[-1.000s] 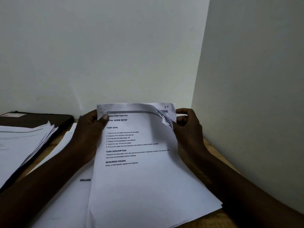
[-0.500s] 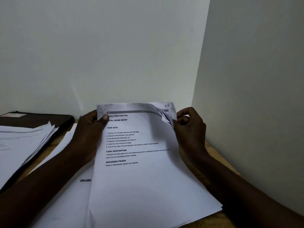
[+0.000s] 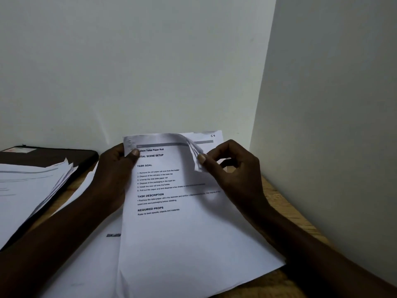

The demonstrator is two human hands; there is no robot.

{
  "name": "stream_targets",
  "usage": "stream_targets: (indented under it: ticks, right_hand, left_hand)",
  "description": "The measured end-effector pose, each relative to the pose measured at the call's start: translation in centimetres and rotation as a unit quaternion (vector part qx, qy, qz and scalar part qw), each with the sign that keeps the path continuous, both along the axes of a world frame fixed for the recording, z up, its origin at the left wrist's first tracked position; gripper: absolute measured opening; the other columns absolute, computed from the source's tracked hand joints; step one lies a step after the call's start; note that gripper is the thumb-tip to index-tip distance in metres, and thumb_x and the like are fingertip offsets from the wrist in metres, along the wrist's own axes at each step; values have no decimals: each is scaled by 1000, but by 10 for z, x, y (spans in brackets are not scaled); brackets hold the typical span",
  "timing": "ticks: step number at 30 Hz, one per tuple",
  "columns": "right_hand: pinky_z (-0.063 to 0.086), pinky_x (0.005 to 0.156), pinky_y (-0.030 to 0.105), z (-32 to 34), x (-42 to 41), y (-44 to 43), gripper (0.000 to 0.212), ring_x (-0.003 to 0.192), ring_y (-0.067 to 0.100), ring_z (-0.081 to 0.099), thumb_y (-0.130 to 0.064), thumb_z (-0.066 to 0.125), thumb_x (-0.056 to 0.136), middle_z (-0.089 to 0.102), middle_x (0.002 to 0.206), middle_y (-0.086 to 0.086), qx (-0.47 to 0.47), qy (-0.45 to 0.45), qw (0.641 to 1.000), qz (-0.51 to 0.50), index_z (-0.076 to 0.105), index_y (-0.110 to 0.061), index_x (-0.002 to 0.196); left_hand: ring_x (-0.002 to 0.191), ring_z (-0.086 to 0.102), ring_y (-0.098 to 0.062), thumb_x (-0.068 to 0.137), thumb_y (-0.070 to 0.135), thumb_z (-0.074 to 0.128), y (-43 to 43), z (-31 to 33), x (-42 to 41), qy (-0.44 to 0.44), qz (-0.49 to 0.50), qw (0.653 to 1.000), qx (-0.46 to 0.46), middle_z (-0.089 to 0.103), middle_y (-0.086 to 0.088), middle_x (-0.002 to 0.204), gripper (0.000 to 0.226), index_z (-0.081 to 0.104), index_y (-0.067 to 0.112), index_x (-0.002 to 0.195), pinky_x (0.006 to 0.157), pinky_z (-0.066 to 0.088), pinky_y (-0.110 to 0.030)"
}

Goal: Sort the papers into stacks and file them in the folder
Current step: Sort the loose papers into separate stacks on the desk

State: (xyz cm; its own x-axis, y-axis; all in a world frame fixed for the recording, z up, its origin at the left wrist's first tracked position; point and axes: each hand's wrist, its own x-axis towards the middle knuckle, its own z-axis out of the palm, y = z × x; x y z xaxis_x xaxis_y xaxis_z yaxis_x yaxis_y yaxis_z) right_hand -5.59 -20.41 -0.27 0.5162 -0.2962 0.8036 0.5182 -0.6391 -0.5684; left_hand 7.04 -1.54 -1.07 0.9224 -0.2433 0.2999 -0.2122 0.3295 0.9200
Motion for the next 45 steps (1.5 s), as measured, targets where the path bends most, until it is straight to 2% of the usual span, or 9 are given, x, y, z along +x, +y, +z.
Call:
stream_targets:
  ticks: [6,9,14,17,25,28,31,36,45]
  right_hand:
    - [49,75,16,4,-1,-3,55,103,3,61,-55,71,73,63,113,-14,74,-18,997,-18,50,-28,117]
    - [47,78,9,3,5,-14,65,107,-2,56,-44,77,78,54,126,-14,101,40,991,-77,42,-27,131]
    - [53,86,37,7,6,-37,33,88,16,69,-48,60,91,73,99,0,209,202,957,5,66,-17,101]
    - [51,96,40,10,0,-32,35,102,24,69,-41,53,97,73,109,8,214,256,937,106,67,-13,113]
    - [55,86,24,46,-23,-34,28,88,10,71,-22,55,98,73,100,4,261,136,949,110,62,-5,119]
    - [53,96,42,66,-40,-36,37,107,26,68,-21,65,91,69,118,9,241,144,948,152,59,-11,126]
    - [56,89,37,79,-61,-33,27,102,24,69,-16,62,92,70,115,9,215,160,951,157,60,-13,119]
    - [56,85,39,107,-84,-30,19,94,21,69,-16,61,93,71,103,6,160,39,986,33,63,-10,111]
    - [58,85,35,108,-114,-23,21,97,16,68,-12,62,92,68,107,1,122,25,991,43,60,-20,111]
  left_hand:
    - [91,67,-28,102,7,46,2,2,-2,-5,-16,1000,-5,68,-17,109,19,63,9,111,85,56,-42]
    - [94,67,-30,102,9,46,3,3,-2,-3,-37,999,-10,70,-16,109,21,63,8,114,82,58,-41]
    - [77,74,-17,100,8,46,-1,5,-5,5,-82,997,-3,77,-4,91,21,65,10,109,62,61,-29]
    - [77,75,-19,99,9,48,-1,7,-8,28,-91,995,-12,76,-8,98,22,65,8,113,62,61,-32]
    - [112,66,-35,94,21,51,-1,32,-34,43,-271,960,55,66,-18,127,42,56,4,132,89,56,-49]
    - [109,68,-35,91,16,59,-5,53,-41,-17,-229,973,0,64,-21,128,46,53,1,134,84,59,-46]
    - [106,69,-30,95,14,57,-7,81,-56,-110,-170,979,-37,70,-13,119,38,55,2,131,83,59,-42]
    - [99,72,-16,90,11,64,-19,118,-96,-223,-141,964,25,75,1,107,28,63,10,119,78,58,-26]
    - [92,74,-18,87,5,70,-37,121,-124,-192,-97,976,19,74,-6,107,27,66,10,113,75,59,-28]
